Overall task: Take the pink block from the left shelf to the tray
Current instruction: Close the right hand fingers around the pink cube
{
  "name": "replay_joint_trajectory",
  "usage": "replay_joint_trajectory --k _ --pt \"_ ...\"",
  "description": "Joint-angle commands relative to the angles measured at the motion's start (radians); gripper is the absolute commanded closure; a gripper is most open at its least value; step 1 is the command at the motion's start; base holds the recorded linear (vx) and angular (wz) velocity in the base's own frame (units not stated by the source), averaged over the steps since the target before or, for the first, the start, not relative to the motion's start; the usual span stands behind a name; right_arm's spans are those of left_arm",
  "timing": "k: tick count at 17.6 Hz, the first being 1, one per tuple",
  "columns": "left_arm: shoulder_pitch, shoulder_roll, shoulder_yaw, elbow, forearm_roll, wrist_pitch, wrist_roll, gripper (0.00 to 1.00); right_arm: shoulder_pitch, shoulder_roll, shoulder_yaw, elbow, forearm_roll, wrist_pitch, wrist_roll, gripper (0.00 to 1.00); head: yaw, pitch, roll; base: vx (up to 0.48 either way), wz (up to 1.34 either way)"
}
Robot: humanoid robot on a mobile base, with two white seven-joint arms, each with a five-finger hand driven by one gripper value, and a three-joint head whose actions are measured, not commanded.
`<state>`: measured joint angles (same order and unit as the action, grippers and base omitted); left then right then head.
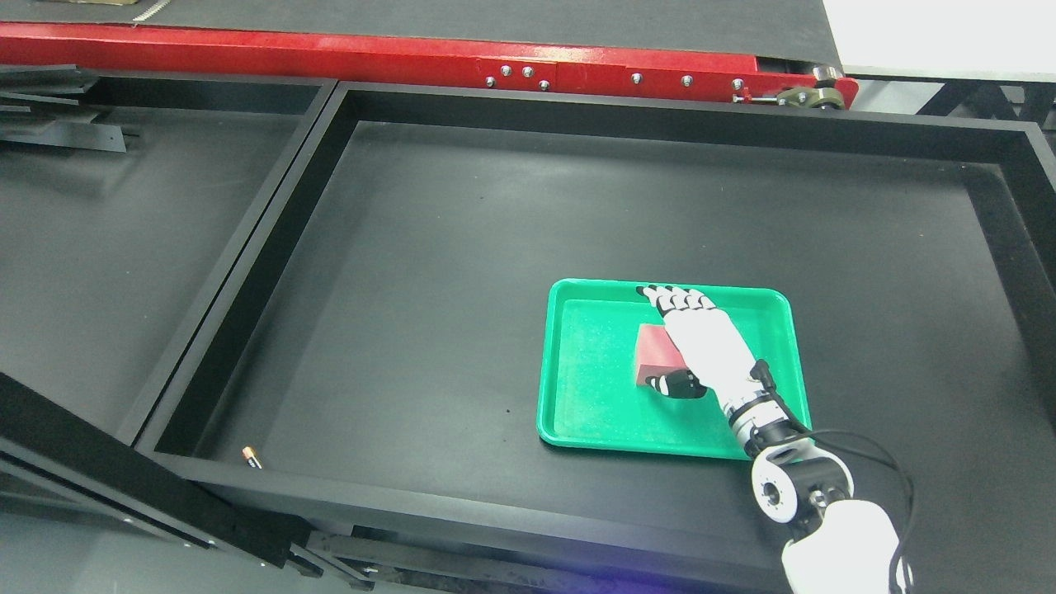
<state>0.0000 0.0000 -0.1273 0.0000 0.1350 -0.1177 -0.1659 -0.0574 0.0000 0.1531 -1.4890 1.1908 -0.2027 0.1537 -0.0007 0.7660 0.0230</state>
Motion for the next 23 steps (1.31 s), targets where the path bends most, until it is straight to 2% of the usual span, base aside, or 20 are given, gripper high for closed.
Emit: replay_joint_trajectory --k 1,9,12,13,16,23 --pt "0.02 0.017 0.0 -0.017 0.0 0.0 0.0 0.0 0.004 -0.017 -0.001 0.036 0.0 0.006 0.035 0.01 0.0 0.0 0.0 0.0 0.0" --pt "0.02 0.017 0.0 -0.017 0.0 0.0 0.0 0.0 0.001 -0.017 -0.006 0.07 0.0 0.031 0.061 0.01 0.0 0.0 0.0 0.0 0.0" --pt "0.02 0.017 0.0 -0.017 0.0 0.0 0.0 0.0 -0.002 -0.017 -0.003 0.072 0.007 0.031 0.061 0.08 0.0 0.0 0.0 0.0 0.0" --pt "0.02 0.017 0.0 -0.017 0.0 0.0 0.0 0.0 -0.004 -0.017 -0.004 0.072 0.007 0.029 0.061 0.15 0.0 0.0 0.0 0.0 0.0" --pt "0.02 0.017 0.0 -0.017 0.0 0.0 0.0 0.0 -0.004 -0.017 -0.004 0.072 0.007 0.031 0.063 0.46 0.0 0.0 0.0 0.0 0.0" --pt "0.02 0.017 0.0 -0.017 0.0 0.0 0.0 0.0 -0.015 -0.017 -0.018 0.072 -0.005 0.019 0.05 0.95 0.0 0.0 0.0 0.0 0.0"
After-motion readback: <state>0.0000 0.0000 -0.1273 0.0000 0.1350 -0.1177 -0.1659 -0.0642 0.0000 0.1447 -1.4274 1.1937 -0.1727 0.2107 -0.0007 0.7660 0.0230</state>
